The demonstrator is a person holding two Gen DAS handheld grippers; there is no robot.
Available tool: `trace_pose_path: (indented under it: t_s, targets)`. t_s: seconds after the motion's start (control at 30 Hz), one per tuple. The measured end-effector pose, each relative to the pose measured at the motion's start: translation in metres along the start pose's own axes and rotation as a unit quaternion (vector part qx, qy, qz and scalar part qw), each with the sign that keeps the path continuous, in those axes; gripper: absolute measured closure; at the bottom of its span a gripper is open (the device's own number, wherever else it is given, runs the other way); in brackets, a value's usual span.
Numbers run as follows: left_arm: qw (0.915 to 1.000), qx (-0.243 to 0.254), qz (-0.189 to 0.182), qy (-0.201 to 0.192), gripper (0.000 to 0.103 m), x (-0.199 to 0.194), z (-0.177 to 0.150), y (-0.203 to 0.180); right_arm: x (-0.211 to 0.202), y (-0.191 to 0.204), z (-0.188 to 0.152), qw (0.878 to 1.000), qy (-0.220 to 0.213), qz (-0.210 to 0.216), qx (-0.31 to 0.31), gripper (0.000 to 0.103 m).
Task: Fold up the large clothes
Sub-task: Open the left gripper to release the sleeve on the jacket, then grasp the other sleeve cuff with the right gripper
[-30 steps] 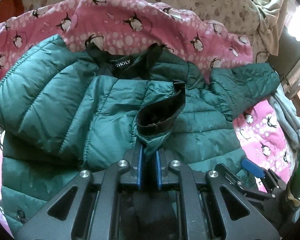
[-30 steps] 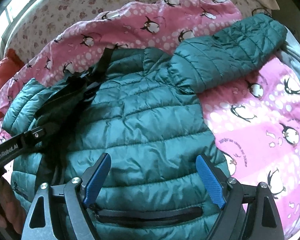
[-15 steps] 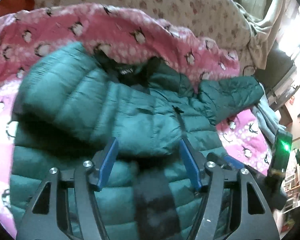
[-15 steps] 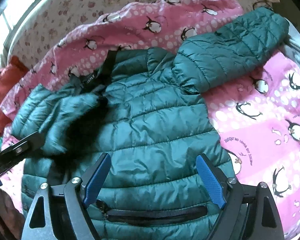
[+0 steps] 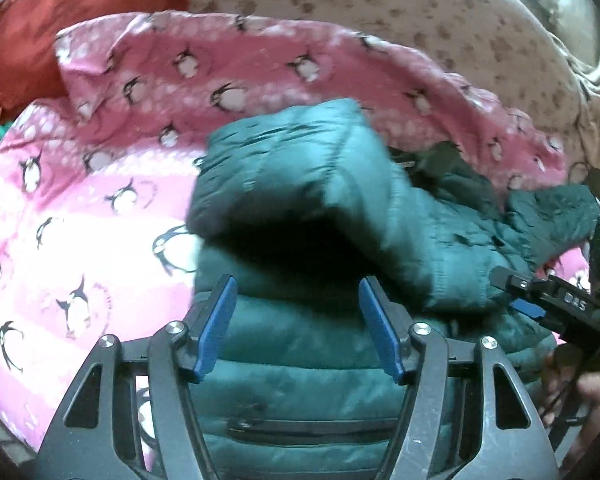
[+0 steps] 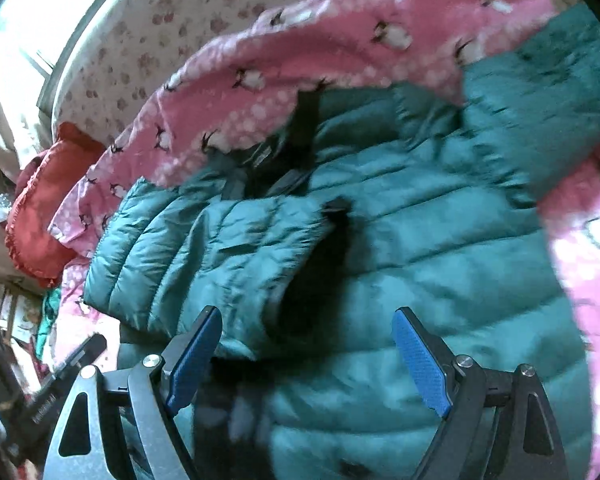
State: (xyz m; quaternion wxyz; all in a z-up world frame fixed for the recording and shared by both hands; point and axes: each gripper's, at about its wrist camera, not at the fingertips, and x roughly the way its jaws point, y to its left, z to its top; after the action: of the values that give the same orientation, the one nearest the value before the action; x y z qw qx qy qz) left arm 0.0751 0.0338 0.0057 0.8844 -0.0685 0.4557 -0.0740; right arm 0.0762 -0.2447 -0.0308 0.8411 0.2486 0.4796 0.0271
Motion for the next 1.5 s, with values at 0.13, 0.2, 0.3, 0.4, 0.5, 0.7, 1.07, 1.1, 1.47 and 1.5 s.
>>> trace_pose_path:
  t_s: [0.13,0.2,0.3,0.4,0.5,0.7,1.07,1.1,1.47,1.5]
  targets:
    - [0.9999,-0.009,0.007,0.007,0.039,0.007,-0.003,0.013,0.023,0.008,0.003,1.000,0.002,-0.018,-0.007,0.019]
    - [0.9997,-0.018,0.008,0.013,0.039,0.011,-0.005,0.019,0.027,0.012,0.004,0.999,-0.012,-0.026,-0.022,0.037]
    - [0.9990,-0.036,0.015,0.022,0.039,0.019,-0.006,0.032,0.026,0.015,0.006,0.999,-0.025,-0.026,-0.038,0.066]
    - [0.9975,-0.060,0.025,0.029,0.039,0.026,-0.009,0.045,0.013,0.012,0.014,0.998,-0.041,-0.015,-0.042,0.082]
    - [0.9955,-0.084,0.028,0.034,0.039,0.032,-0.012,0.058,-0.015,0.007,0.028,0.994,-0.088,-0.029,-0.051,0.086]
    - [0.9948,-0.092,0.029,0.033,0.039,0.036,-0.017,0.062,-0.037,-0.023,0.036,0.989,-0.127,-0.068,-0.037,0.089]
    - [0.9958,-0.087,0.021,0.021,0.039,0.028,-0.009,0.056,-0.037,-0.023,0.059,0.976,-0.152,-0.131,-0.080,0.090]
    - [0.9959,-0.087,0.020,0.017,0.039,0.026,-0.008,0.054,-0.036,-0.022,0.064,0.974,-0.157,-0.141,-0.085,0.091]
    - [0.9979,-0.064,0.013,0.003,0.039,0.024,0.011,0.034,0.017,-0.076,0.079,0.966,-0.101,-0.230,-0.056,0.099]
    - [0.9980,-0.061,0.013,-0.002,0.039,0.024,0.014,0.032,0.013,-0.083,0.079,0.973,-0.095,-0.207,-0.036,0.099]
